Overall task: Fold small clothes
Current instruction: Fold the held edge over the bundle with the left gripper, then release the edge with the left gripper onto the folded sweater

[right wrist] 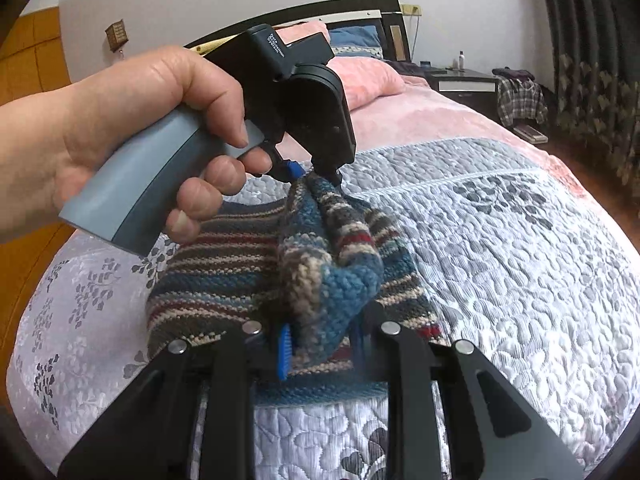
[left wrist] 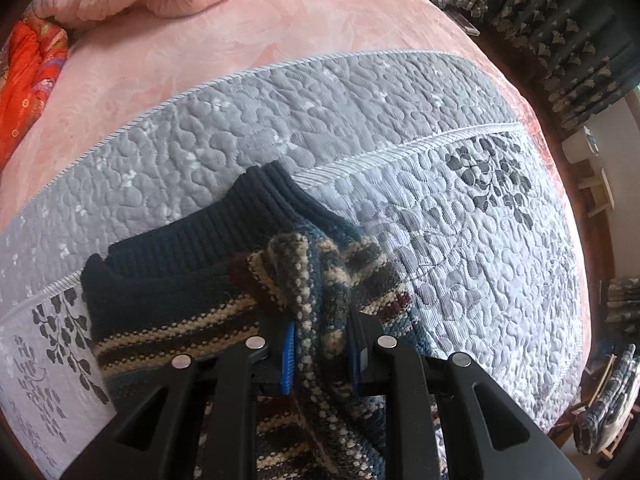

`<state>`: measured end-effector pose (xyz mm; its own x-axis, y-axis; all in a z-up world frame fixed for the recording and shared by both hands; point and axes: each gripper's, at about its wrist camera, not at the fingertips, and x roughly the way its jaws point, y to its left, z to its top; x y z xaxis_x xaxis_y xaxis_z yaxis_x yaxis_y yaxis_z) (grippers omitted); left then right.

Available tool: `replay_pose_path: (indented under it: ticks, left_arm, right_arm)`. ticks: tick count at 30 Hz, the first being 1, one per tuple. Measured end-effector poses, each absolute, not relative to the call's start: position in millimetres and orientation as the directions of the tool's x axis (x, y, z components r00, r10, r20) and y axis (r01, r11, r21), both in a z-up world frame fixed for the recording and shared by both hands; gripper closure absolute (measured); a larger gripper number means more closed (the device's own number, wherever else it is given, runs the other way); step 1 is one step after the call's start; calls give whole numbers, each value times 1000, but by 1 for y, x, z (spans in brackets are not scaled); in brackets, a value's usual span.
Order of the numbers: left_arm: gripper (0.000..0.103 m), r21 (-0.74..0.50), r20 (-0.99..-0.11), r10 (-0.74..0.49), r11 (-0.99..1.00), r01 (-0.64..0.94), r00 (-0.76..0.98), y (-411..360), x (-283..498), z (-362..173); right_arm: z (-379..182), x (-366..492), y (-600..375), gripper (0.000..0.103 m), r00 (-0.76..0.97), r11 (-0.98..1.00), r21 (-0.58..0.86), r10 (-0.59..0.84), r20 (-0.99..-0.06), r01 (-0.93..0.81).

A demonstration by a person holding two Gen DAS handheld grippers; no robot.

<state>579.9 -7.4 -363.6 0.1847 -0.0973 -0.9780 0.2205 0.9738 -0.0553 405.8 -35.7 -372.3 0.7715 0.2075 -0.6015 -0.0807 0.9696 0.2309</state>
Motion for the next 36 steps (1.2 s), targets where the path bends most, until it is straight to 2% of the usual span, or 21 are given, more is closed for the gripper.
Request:
replay_pose_path:
  ticks: [6, 8, 10, 12, 14, 21, 22, 25, 29, 31, 32, 34, 36]
  left_arm:
    - [80, -55, -976, -97, 976, 211, 193, -13, 580, -374]
    - [71, -73, -974, -115, 975, 209, 194, -13, 580, -376]
    - [47, -96, -963, -145, 972, 213, 227, -12, 579, -371]
    - [34, -111, -945, -171, 970, 218, 278, -7, 578, -361]
    - [34, -130, -931, -195, 967, 218, 307, 0, 578, -352]
    - [33, -129, -899, -223, 958, 257, 378, 51, 551, -320]
    - [33, -140, -894, -241, 951, 275, 378, 62, 541, -317]
    - [33, -155, -883, -275, 936, 316, 380, 88, 513, -314]
    - [33, -258, -860, -367, 912, 319, 354, 120, 485, -321]
    - [33, -321, -839, -426, 890, 325, 338, 132, 473, -329]
    - [33, -354, -827, -456, 877, 325, 330, 137, 467, -333]
    - [33, -430, -790, -528, 839, 333, 312, 144, 458, -338]
    - [33, -491, -752, -593, 795, 357, 287, 147, 449, -344]
  right_arm:
    - [-387, 409, -47, 82, 751, 965, 252, 219, -623, -72]
    - [-393, 412, -53, 81, 731, 958, 276, 244, -637, -79]
    - [-404, 416, -65, 78, 692, 932, 351, 309, -653, -86]
    - [-414, 420, -79, 56, 656, 907, 412, 365, -660, -90]
    - [-424, 425, -97, 47, 622, 875, 475, 422, -660, -90]
    - [-430, 468, -144, 28, 449, 657, 744, 705, -549, -122]
    - [-433, 482, -147, 28, 395, 599, 793, 759, -517, -112]
    - [-441, 518, -141, 26, 287, 589, 805, 786, -548, -76]
    - [-448, 553, -128, 30, 192, 555, 829, 823, -535, -71]
    - [-451, 565, -120, 47, 155, 568, 820, 818, -554, -68]
    - [-449, 569, -115, 70, 144, 582, 809, 810, -568, -85]
    - [-436, 570, -112, 81, 177, 642, 752, 766, -618, -149]
    - [-419, 565, -120, 83, 250, 642, 741, 764, -595, -196]
